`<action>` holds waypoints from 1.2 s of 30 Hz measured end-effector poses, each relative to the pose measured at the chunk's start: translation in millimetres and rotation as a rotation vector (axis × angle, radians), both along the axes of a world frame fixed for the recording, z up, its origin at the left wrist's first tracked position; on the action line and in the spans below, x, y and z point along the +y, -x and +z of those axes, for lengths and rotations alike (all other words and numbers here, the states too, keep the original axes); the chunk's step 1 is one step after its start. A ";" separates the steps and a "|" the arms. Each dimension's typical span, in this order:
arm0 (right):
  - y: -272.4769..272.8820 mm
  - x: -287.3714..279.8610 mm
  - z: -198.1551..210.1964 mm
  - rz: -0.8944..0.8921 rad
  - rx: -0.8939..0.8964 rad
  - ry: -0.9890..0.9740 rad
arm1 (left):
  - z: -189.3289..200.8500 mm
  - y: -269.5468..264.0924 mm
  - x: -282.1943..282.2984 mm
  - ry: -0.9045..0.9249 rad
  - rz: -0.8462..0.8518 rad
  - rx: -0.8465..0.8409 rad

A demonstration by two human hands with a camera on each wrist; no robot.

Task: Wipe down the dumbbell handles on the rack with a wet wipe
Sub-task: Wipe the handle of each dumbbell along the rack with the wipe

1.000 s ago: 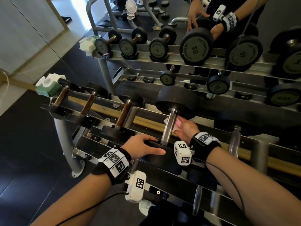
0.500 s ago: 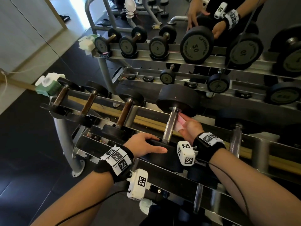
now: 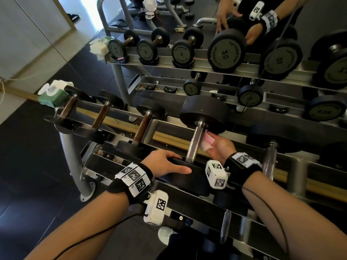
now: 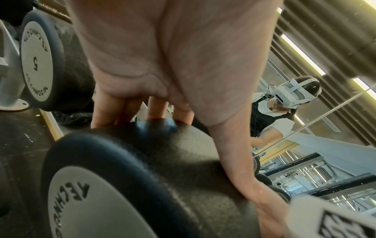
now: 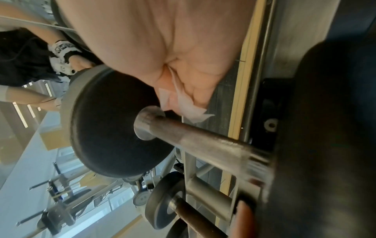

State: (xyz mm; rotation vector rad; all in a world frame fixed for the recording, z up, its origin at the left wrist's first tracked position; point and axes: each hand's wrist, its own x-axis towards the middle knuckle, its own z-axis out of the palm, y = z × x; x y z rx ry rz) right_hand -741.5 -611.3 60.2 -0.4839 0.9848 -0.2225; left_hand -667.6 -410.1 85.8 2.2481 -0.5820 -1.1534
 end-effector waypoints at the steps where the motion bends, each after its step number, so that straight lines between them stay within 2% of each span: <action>1: -6.6 0.0 1.8 0.007 0.011 -0.004 | 0.3 0.4 0.0 -0.001 -0.001 -0.005; 7: -2.5 7.3 -1.4 0.092 -0.006 0.062 | -1.4 1.7 0.5 0.002 0.007 0.000; 12: 29.1 4.1 -6.8 0.281 0.040 0.270 | -4.7 -0.3 1.3 -0.001 -0.018 -0.024; 14: 26.1 0.8 -3.9 0.253 0.029 0.272 | -5.3 -1.1 1.7 0.002 -0.017 -0.021; 17: 5.2 2.1 -2.1 0.132 -0.008 0.170 | -4.2 -0.2 1.2 -0.001 -0.011 -0.015; 22: -4.9 15.5 -3.1 0.140 -0.023 0.210 | -3.9 -0.2 -0.8 -0.022 -0.015 -0.027; 28: 30.7 10.5 1.6 0.328 0.095 0.333 | -4.2 -3.2 -1.6 -0.032 -0.025 -0.011; 30: 27.0 2.4 7.9 0.267 0.103 0.291 | -4.8 -2.7 -0.6 -0.029 -0.026 -0.013; 33: 4.3 -2.2 10.5 0.103 0.014 0.095 | -3.2 -1.9 -0.9 -0.032 -0.027 -0.016; 36: -10.3 2.0 3.5 0.125 -0.006 0.074 | -1.7 -1.6 -1.0 -0.045 -0.022 -0.008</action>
